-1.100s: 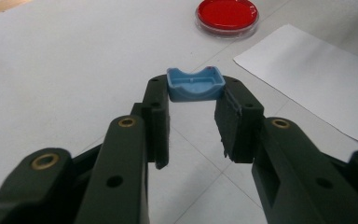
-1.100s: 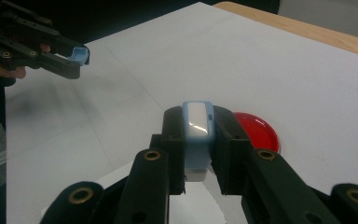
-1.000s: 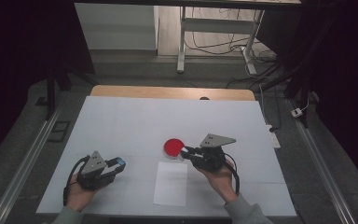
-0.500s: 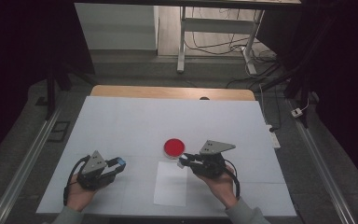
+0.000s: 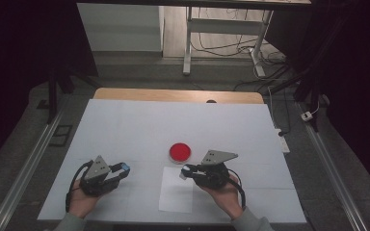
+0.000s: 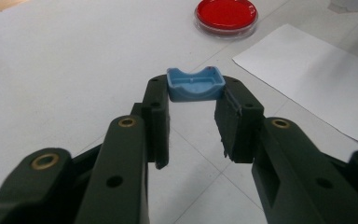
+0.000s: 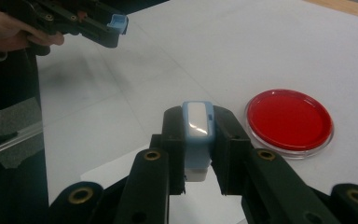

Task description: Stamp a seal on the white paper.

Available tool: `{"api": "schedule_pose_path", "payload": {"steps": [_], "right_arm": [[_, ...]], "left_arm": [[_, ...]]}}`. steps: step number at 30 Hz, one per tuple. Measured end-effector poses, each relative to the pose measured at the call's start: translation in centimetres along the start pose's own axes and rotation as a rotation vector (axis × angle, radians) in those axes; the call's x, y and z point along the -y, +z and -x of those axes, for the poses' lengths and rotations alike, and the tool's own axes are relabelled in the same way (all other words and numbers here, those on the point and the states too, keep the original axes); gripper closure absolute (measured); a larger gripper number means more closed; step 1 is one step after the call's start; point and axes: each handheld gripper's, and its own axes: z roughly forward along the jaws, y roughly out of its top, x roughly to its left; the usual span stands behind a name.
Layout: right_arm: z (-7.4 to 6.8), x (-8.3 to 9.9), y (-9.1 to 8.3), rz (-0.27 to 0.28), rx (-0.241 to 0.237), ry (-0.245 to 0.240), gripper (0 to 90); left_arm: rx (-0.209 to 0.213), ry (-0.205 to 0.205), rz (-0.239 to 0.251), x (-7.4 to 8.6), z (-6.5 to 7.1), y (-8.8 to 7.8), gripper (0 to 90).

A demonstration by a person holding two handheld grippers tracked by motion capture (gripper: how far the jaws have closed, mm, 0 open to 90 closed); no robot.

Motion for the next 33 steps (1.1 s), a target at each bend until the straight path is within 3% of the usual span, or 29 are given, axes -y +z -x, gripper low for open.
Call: {"api": "schedule_pose_path", "payload": {"steps": [33], "right_arm": [[-1.3,1.6,2.9,-0.113,-0.027,-0.067,75.7]], "left_arm": [[0.0,0.002,-0.001,0.0,-0.1,0.0,65.6]]}}
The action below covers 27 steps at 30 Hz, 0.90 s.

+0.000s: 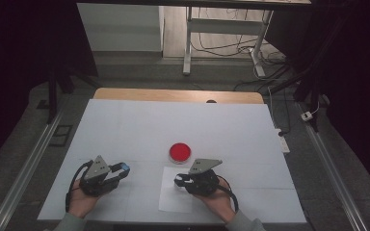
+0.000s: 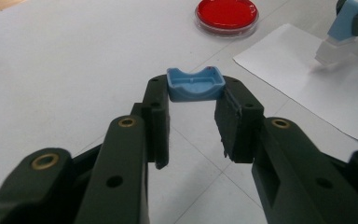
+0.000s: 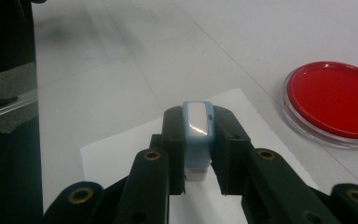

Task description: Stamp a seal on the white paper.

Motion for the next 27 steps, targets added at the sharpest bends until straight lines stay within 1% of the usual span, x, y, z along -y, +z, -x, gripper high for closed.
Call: {"api": "schedule_pose_path", "payload": {"steps": [9,19,21,25,27], "right_arm": [[-0.19,0.0,0.27,-0.009,0.007,-0.02,75.7],[-0.19,0.06,0.55,-0.022,0.015,-0.028,75.7],[-0.23,0.07,0.71,-0.017,0.012,-0.027,75.7],[-0.3,0.07,0.87,-0.031,0.018,-0.041,75.8],[-0.3,0.1,0.91,-0.034,0.018,-0.041,75.7]], "left_arm": [[0.001,0.0,-0.001,0.0,0.02,-0.01,65.5],[0.001,0.0,-0.001,0.0,0.01,-0.01,65.6],[0.001,0.0,-0.001,-0.01,0.03,-0.01,65.6],[0.0,0.0,-0.001,0.01,0.01,0.01,65.6],[0.001,0.001,-0.001,0.01,0.0,0.0,65.6]]}}
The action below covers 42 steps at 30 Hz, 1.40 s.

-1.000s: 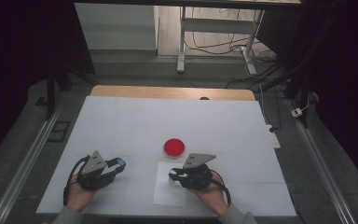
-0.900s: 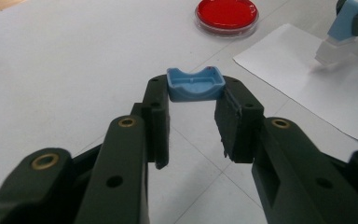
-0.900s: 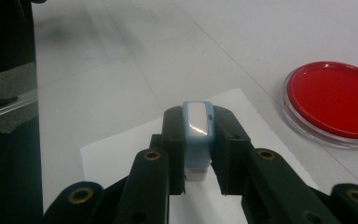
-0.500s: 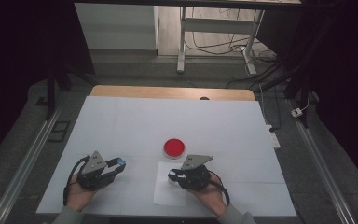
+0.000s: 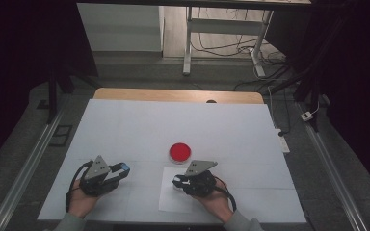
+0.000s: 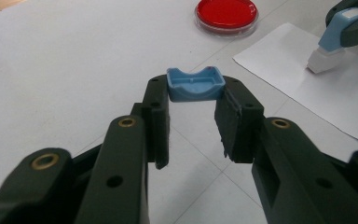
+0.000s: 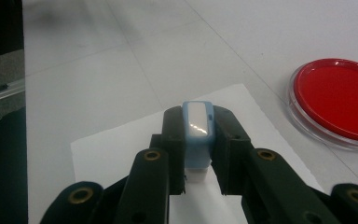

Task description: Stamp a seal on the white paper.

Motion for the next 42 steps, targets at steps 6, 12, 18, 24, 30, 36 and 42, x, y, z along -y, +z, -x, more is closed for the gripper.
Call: {"api": "schedule_pose_path", "payload": {"steps": [6,12,18,24,30,36,42], "right_arm": [[0.06,0.15,0.19,-0.002,0.0,0.002,75.7],[0.08,0.22,0.23,-0.004,0.001,0.0,75.7],[0.05,0.26,0.22,-0.006,0.001,0.0,75.8],[0.08,0.3,0.25,-0.014,0.001,0.003,75.8],[0.03,0.37,0.5,-0.029,0.002,0.003,75.9],[-0.11,0.32,0.53,-0.04,0.011,-0.004,76.2],[-0.4,0.21,0.57,-0.055,0.029,-0.015,76.3]], "left_arm": [[-0.001,0.001,0.0,0.0,0.0,-0.02,65.6],[0.0,0.001,0.0,0.0,-0.01,-0.03,65.5],[-0.001,0.001,0.0,0.0,-0.01,-0.04,65.5],[-0.001,0.002,0.001,-0.02,0.01,-0.05,65.5],[-0.001,0.0,0.001,-0.02,0.06,-0.02,65.6],[0.0,0.0,0.001,-0.05,0.13,0.01,65.6],[-0.002,-0.003,0.001,-0.04,0.13,0.01,65.5]]}}
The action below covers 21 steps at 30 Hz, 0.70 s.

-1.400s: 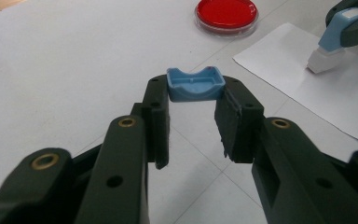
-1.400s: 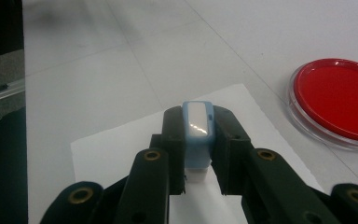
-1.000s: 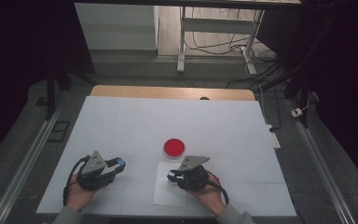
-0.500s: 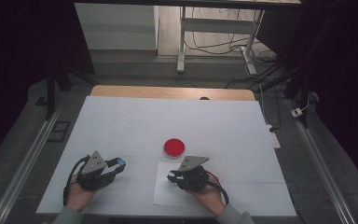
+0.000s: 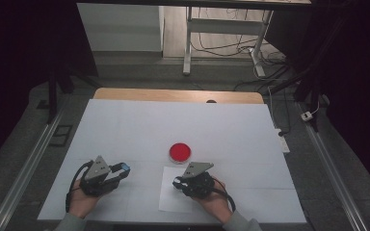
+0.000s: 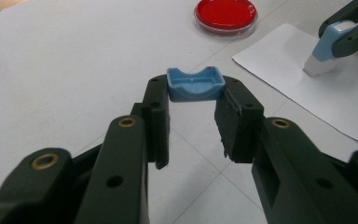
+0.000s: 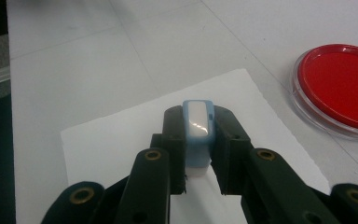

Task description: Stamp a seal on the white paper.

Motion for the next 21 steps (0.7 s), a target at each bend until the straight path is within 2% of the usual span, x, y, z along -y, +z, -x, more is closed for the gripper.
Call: {"api": "schedule_pose_path", "payload": {"steps": [17,21], "right_arm": [[-0.03,0.13,0.05,0.007,0.001,0.008,76.5],[0.15,0.22,0.06,0.012,-0.008,0.025,76.5]], "left_arm": [[0.0,0.0,0.001,0.0,0.01,-0.05,65.6],[0.0,-0.001,0.001,0.01,0.0,-0.05,65.6]]}}
